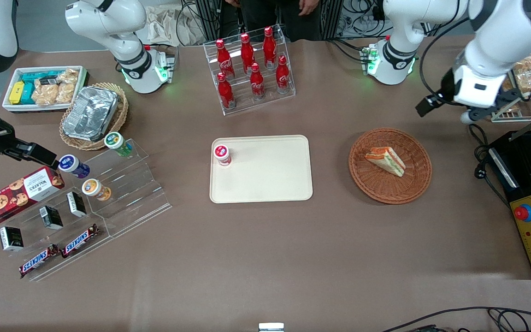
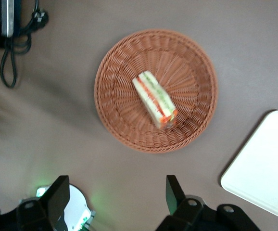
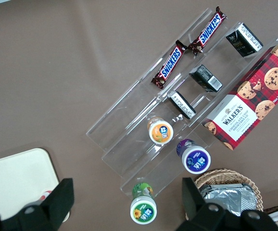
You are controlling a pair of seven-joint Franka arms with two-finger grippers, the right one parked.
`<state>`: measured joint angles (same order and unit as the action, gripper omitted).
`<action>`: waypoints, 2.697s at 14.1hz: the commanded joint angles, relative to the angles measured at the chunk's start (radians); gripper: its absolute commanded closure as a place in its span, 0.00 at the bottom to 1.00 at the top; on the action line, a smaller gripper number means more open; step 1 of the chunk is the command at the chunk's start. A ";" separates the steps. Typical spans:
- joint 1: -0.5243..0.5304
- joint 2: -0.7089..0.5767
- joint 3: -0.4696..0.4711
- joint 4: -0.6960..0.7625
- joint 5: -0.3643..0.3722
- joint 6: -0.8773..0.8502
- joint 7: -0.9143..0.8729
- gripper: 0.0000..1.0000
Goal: Place sandwich from basket to tray
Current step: 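Lower the open left gripper over the wrapped sandwich in the basket, then close the left gripper on the sandwich and lift it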
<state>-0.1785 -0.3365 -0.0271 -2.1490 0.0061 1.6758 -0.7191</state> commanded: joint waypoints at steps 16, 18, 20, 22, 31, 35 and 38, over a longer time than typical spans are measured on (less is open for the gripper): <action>-0.059 0.217 -0.036 -0.295 0.015 0.611 -0.471 0.01; -0.059 0.260 -0.034 -0.304 0.021 0.659 -0.490 0.01; -0.059 0.286 -0.030 -0.319 0.026 0.693 -0.500 0.01; -0.056 0.292 -0.028 -0.338 0.082 0.694 -0.516 0.01; -0.045 0.444 -0.025 -0.342 0.127 0.860 -0.677 0.01; -0.049 0.481 -0.002 -0.341 0.129 0.889 -0.684 0.32; -0.049 0.481 -0.002 -0.342 0.130 0.891 -0.683 0.90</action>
<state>-0.2233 0.1366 -0.0345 -2.4886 0.1122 2.5482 -1.3708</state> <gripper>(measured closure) 0.322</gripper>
